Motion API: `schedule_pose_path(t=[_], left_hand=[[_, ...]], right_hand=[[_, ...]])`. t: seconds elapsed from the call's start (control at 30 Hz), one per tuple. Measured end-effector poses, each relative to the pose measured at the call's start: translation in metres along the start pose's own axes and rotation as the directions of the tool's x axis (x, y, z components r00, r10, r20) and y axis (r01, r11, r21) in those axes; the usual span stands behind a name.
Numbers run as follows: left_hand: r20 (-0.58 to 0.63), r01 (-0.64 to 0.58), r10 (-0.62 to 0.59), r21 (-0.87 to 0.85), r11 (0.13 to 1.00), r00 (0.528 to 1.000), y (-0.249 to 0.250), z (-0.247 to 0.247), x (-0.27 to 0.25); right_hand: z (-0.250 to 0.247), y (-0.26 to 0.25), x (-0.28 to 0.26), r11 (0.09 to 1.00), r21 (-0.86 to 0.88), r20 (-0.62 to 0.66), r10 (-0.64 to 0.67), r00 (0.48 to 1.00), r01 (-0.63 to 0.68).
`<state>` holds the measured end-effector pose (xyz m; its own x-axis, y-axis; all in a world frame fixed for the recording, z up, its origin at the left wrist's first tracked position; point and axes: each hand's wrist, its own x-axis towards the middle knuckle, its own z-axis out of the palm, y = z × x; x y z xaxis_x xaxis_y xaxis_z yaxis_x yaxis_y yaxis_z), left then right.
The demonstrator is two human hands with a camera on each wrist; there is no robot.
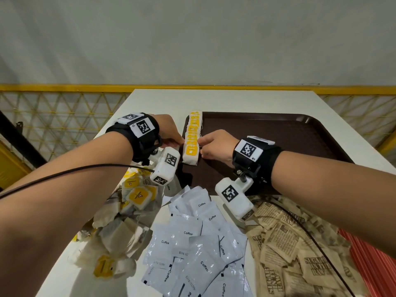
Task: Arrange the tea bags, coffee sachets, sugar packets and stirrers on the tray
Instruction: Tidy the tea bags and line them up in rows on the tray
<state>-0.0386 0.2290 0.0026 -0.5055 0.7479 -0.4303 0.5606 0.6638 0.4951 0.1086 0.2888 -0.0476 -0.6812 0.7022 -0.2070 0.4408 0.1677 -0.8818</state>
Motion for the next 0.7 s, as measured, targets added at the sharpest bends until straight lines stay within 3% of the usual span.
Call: schedule_pose_path(t=[0.3, 0.6, 0.7], left_hand=[[-0.097, -0.027, -0.002, -0.299, 0.954, 0.995, 0.006, 0.007, 0.001], [-0.06, -0.072, 0.055, -0.321, 0.944, 0.997, 0.012, 0.01, -0.001], [-0.093, -0.101, 0.074, -0.336, 0.936, 0.993, 0.007, 0.008, -0.002]], right_hand=[[0.0, -0.008, -0.002, 0.998, 0.068, -0.088, 0.01, 0.996, -0.004], [0.012, -0.004, 0.02, 0.997, -0.044, -0.063, 0.056, 0.996, -0.059], [0.007, -0.002, 0.02, 0.999, 0.028, -0.074, 0.04, 0.996, -0.038]])
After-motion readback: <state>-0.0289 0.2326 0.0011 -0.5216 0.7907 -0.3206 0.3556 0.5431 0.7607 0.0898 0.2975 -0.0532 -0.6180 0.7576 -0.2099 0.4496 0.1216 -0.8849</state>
